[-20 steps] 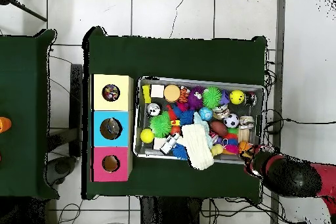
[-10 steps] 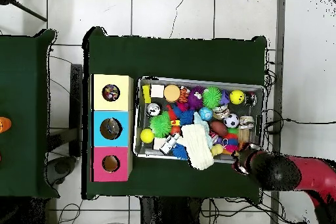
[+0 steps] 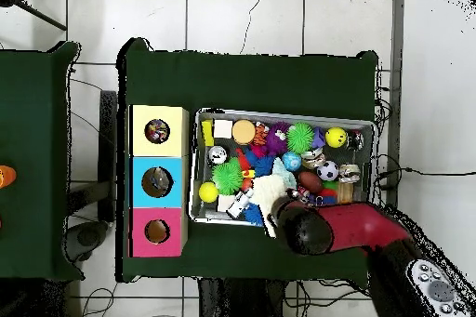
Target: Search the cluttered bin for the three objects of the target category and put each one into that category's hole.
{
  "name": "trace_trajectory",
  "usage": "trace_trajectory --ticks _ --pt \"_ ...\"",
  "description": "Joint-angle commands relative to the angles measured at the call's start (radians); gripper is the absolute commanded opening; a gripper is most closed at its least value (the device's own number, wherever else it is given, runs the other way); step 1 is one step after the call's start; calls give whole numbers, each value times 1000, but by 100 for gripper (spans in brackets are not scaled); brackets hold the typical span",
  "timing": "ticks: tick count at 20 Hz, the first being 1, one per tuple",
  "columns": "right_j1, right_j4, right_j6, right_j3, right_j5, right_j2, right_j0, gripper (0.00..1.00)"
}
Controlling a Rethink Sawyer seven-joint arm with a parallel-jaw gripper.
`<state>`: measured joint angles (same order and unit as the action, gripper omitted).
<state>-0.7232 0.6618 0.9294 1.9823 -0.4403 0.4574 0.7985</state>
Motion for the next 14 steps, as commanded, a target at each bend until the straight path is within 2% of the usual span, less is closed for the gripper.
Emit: trace_trajectory --ticks 1,7,14 --pt "57 -67 437 68 127 -183 -122 0" --pt "71 -59 467 79 180 -235 -179 0" --pt "60 -17 392 104 217 -245 -126 0"
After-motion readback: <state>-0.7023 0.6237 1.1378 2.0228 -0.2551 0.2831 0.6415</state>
